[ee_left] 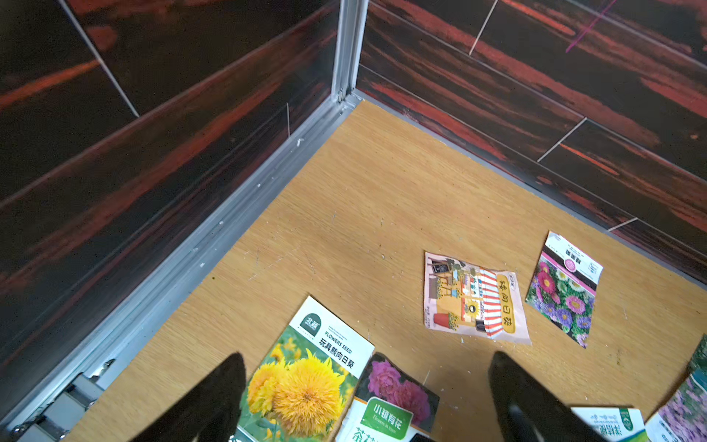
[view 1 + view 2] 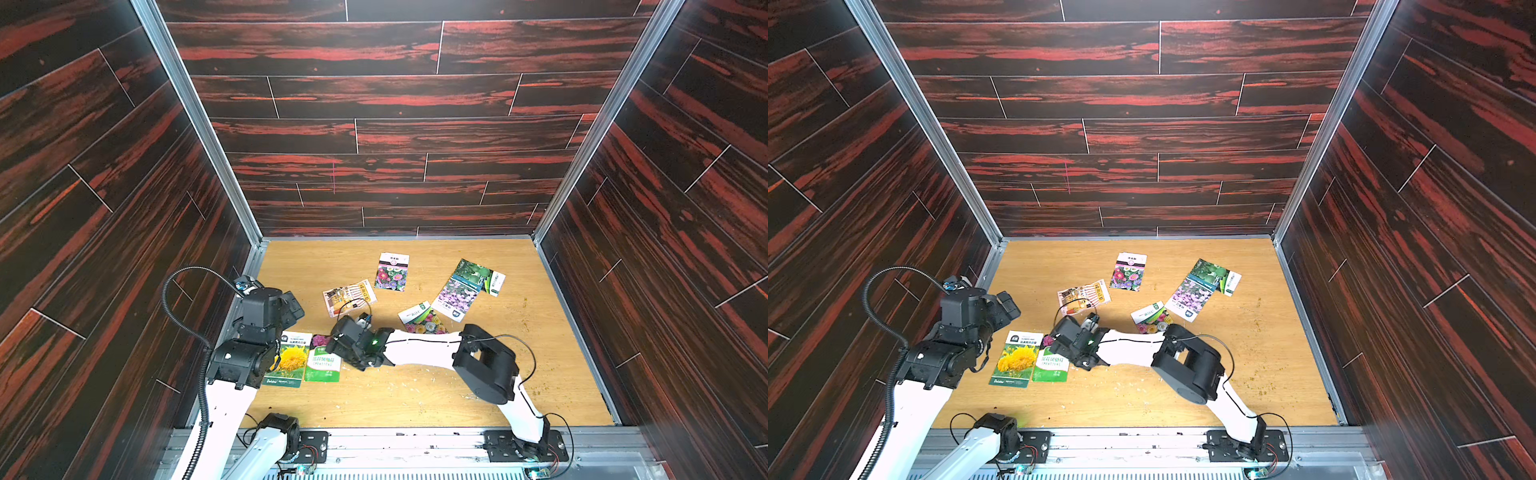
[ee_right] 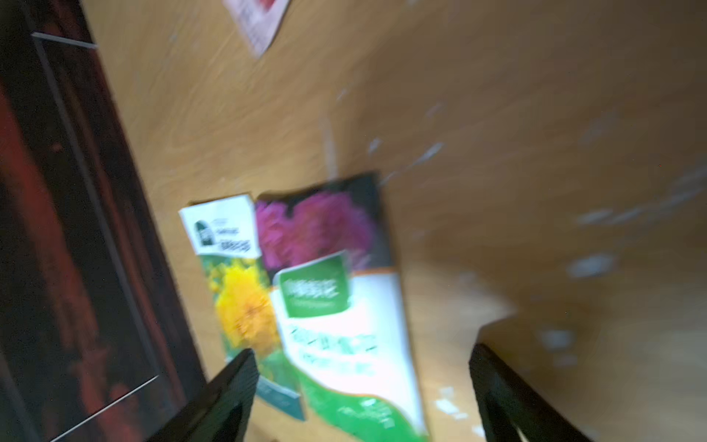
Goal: Arrange the seed packets in a row
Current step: Place the seed packet at the center of the board, then pick up the seed packet from the center of the board.
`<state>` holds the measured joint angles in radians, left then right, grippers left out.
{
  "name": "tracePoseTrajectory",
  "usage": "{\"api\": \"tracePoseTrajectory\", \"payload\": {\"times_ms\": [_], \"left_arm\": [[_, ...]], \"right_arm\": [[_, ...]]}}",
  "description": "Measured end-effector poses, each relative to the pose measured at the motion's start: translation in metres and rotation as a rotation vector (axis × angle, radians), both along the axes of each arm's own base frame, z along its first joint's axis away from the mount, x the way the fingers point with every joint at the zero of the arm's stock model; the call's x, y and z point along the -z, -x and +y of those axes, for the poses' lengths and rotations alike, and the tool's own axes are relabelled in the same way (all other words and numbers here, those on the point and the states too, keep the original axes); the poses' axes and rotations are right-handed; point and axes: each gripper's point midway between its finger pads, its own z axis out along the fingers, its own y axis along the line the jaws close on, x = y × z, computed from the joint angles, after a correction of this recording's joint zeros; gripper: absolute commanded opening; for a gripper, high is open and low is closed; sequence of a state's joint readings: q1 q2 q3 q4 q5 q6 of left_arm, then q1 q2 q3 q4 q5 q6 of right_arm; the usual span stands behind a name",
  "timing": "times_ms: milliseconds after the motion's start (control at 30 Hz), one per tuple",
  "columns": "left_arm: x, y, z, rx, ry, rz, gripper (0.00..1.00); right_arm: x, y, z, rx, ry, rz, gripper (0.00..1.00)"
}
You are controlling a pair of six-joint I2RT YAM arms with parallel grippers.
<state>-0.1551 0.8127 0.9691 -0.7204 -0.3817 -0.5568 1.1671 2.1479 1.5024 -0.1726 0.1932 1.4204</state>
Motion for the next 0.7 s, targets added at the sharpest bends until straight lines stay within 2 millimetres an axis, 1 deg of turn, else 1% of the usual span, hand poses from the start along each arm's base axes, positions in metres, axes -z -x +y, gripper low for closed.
{"api": "tracePoseTrajectory", "payload": {"times_ms": [33, 100, 200, 300, 367, 433, 467, 533, 567, 633, 700], "left_arm": [[0.005, -0.002, -0.003, 0.013, 0.009, 0.009, 1.0], [0.017, -0.009, -0.01, 0.04, 0.029, 0.034, 1.0], [0.038, -0.029, -0.023, 0.079, 0.075, 0.088, 1.0], [0.068, -0.058, -0.039, 0.111, 0.131, 0.157, 1.0], [0.095, -0.076, -0.05, 0.133, 0.174, 0.22, 1.0], [0.119, -0.091, -0.059, 0.153, 0.214, 0.28, 1.0], [0.13, -0.1, -0.064, 0.163, 0.238, 0.311, 0.99], [0.147, -0.119, -0.069, 0.176, 0.286, 0.343, 0.97], [0.154, -0.129, -0.071, 0.182, 0.317, 0.352, 0.96], [0.168, -0.142, -0.069, 0.182, 0.372, 0.361, 0.95], [0.181, -0.147, -0.063, 0.167, 0.415, 0.374, 0.95]], "right_arm": [[-0.001, -0.003, -0.011, -0.006, 0.013, -0.013, 0.98], [-0.005, -0.013, -0.032, -0.021, 0.029, -0.036, 0.99], [-0.015, -0.037, -0.059, -0.043, 0.006, -0.075, 0.99], [-0.025, -0.067, -0.087, -0.049, -0.06, -0.099, 0.97], [-0.026, -0.088, -0.105, -0.042, -0.101, -0.106, 0.95], [-0.024, -0.105, -0.119, -0.041, -0.127, -0.11, 0.92], [-0.024, -0.11, -0.122, -0.049, -0.138, -0.111, 0.91], [-0.026, -0.119, -0.121, -0.076, -0.167, -0.119, 0.89], [-0.026, -0.122, -0.117, -0.094, -0.183, -0.12, 0.89], [-0.027, -0.127, -0.106, -0.131, -0.219, -0.12, 0.87], [-0.024, -0.132, -0.094, -0.163, -0.252, -0.115, 0.87]]}}
